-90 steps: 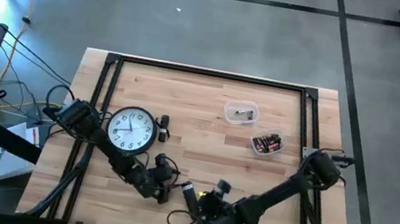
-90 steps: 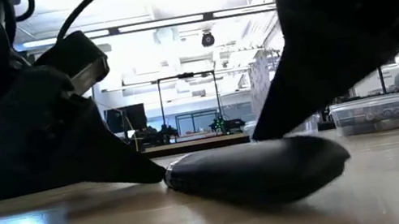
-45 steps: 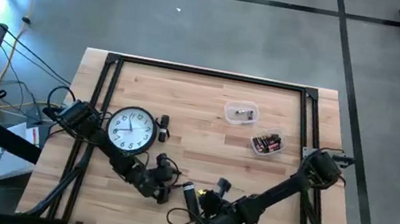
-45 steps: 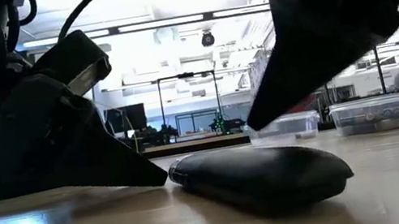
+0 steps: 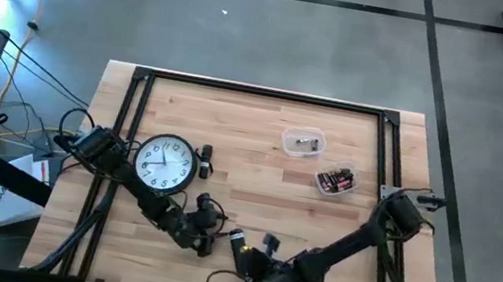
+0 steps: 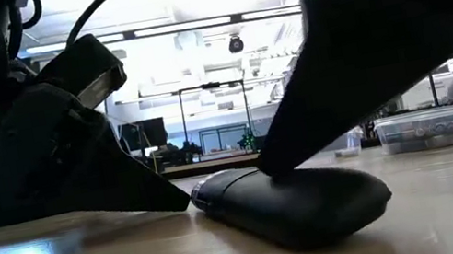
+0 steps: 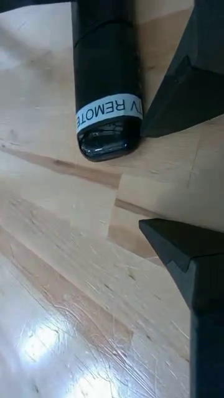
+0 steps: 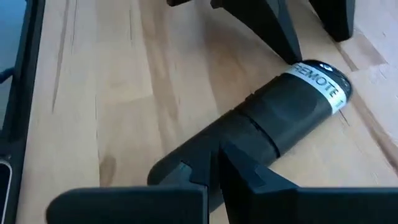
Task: Insert battery
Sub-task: Put the black remote control face up on the center of the table
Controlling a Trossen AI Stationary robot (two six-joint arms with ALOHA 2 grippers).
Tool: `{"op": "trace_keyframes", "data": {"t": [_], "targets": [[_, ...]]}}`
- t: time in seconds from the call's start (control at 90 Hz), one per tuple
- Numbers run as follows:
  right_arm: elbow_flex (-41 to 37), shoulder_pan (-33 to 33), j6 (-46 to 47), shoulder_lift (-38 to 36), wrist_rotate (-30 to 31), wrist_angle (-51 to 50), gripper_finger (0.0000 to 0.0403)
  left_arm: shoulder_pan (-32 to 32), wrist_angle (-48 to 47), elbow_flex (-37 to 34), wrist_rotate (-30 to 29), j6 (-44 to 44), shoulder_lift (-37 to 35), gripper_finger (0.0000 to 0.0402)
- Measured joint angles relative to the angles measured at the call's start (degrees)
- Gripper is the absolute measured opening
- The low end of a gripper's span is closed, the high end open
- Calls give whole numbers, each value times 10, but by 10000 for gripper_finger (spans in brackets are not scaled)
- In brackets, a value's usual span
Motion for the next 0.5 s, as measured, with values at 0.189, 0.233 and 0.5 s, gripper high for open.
{"op": "trace_keyframes", "data": {"t": [0.189,0.233,0.5], "targets": [[0,-13,-19,2,-2,-6,0,0,0,0,1,0,0,211],[0,-18,-25,2,-3,-8,0,0,0,0,1,0,-1,211],[-1,-28,-61,1,27,-16,0,-14,-20,0,37,8,-26,211]]}}
